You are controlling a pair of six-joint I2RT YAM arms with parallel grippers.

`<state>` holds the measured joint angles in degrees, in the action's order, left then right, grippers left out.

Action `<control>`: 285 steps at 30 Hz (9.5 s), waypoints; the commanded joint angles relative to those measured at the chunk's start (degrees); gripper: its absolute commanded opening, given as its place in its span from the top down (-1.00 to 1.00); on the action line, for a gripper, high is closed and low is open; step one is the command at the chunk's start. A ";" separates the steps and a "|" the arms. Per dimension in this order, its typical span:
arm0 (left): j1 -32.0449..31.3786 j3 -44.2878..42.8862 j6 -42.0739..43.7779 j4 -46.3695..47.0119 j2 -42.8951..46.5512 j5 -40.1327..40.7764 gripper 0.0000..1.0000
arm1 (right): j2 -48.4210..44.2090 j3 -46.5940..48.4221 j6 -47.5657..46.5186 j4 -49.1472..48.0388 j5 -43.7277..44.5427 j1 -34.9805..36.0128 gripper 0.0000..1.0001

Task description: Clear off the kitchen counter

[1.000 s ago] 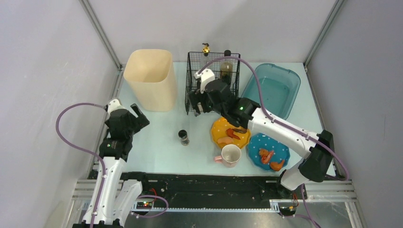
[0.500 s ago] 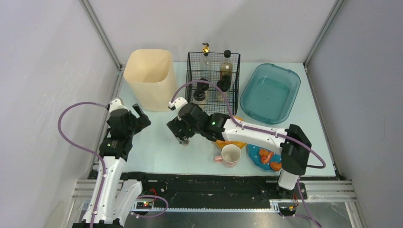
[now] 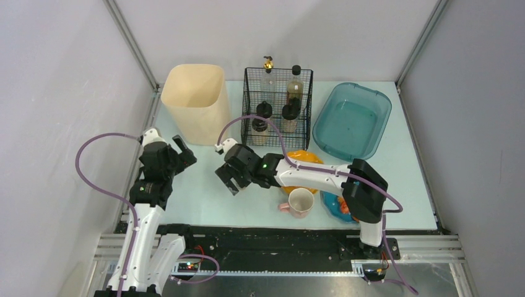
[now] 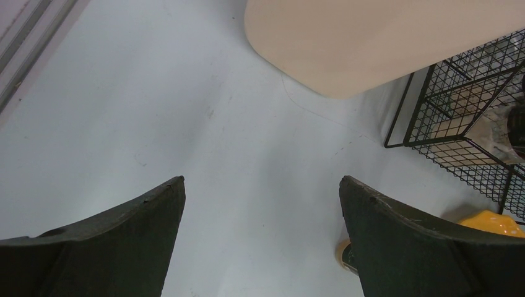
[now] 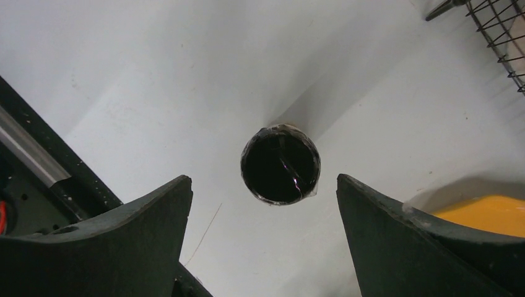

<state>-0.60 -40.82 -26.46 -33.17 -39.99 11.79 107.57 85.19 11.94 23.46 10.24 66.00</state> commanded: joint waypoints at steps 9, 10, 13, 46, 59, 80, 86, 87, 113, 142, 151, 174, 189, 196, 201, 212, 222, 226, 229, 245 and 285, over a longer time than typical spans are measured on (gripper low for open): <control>0.43 -1.96 1.06 1.01 0.06 -0.24 -0.97 | 2.54 2.08 -0.07 -2.48 3.80 0.62 -0.75; 0.43 -1.87 1.06 1.01 0.08 -0.27 -0.97 | 2.55 2.04 -0.07 -2.75 3.94 0.58 -0.74; 0.43 -1.82 1.06 1.08 -0.05 -0.35 -0.97 | 2.55 1.70 -0.22 -4.07 4.36 0.64 -0.69; 2.07 -2.03 0.90 0.99 -0.97 -0.93 -0.97 | -11.64 -1.65 -4.72 -8.01 6.61 0.43 0.41; 2.24 -2.12 0.92 1.04 -1.09 -1.15 -0.97 | -23.37 -3.43 -7.55 -8.61 9.10 -11.44 0.42; 2.88 -2.14 0.90 1.09 -1.31 -1.75 -0.97 | -16.28 -4.22 -2.84 -13.57 6.90 -24.80 0.44; 3.18 -2.24 0.89 1.02 -1.46 -2.03 -0.97 | -13.54 -5.47 -1.71 -14.14 6.35 -25.34 0.46; 3.16 -2.25 0.88 1.03 -1.49 -1.99 -0.97 | -13.22 -5.76 -1.60 -14.32 6.36 -25.42 0.46; 3.49 -2.30 1.07 1.06 -2.15 -2.58 -0.97 | -3.99 -6.05 2.53 -13.18 3.60 -27.48 -0.36; 3.65 -2.98 3.86 1.08 -6.23 -17.37 -0.97 | -39.08 -15.93 1.15 15.56 8.59 -16.80 -0.61; 3.65 -3.08 3.79 1.12 -7.85 -17.45 -0.97 | -51.01 -28.65 13.36 24.85 6.28 -12.25 -0.61; 3.60 -2.95 3.69 1.03 -8.25 -18.28 -0.97 | -55.83 -35.27 22.93 24.99 2.16 -11.65 -0.51; 3.64 -3.10 3.61 1.05 -8.49 -18.88 -0.97 | -44.88 -37.49 22.50 17.98 2.28 -11.51 -0.14; 3.66 -3.09 3.61 1.12 -8.66 -19.02 -0.97 | -41.20 -38.47 22.17 16.47 3.01 -11.45 0.19; 3.65 -3.25 3.52 1.09 -9.27 -19.16 -0.97 | -39.04 -38.56 21.31 16.76 3.29 -11.37 0.56; 3.63 -3.14 3.57 1.07 -9.07 -18.32 -0.97 | -46.80 -32.85 17.90 18.61 3.94 -12.28 1.00; 3.63 -3.31 3.58 1.03 -8.92 -18.13 -0.97 | -50.76 -16.23 8.35 28.00 10.16 -20.97 1.00; 3.66 -3.29 3.53 1.01 -8.72 -18.44 -0.97 | -51.82 -14.01 5.33 25.07 10.04 -28.99 1.00; 3.64 -3.37 3.44 1.10 -8.89 -18.95 -0.97 | -50.38 -13.31 5.00 20.20 10.26 -34.57 1.00; 3.64 -3.14 3.18 1.17 -8.23 -21.40 -0.97 | -27.47 -4.23 6.57 9.33 5.67 -57.76 1.00; 3.64 -3.04 2.68 1.16 -5.68 -24.17 -0.97 | -2.23 1.75 -19.33 18.42 -12.43 -57.44 1.00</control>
<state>2.44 -41.47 -23.94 -33.15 -46.81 -10.87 104.18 83.13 -6.61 39.75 -2.72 5.96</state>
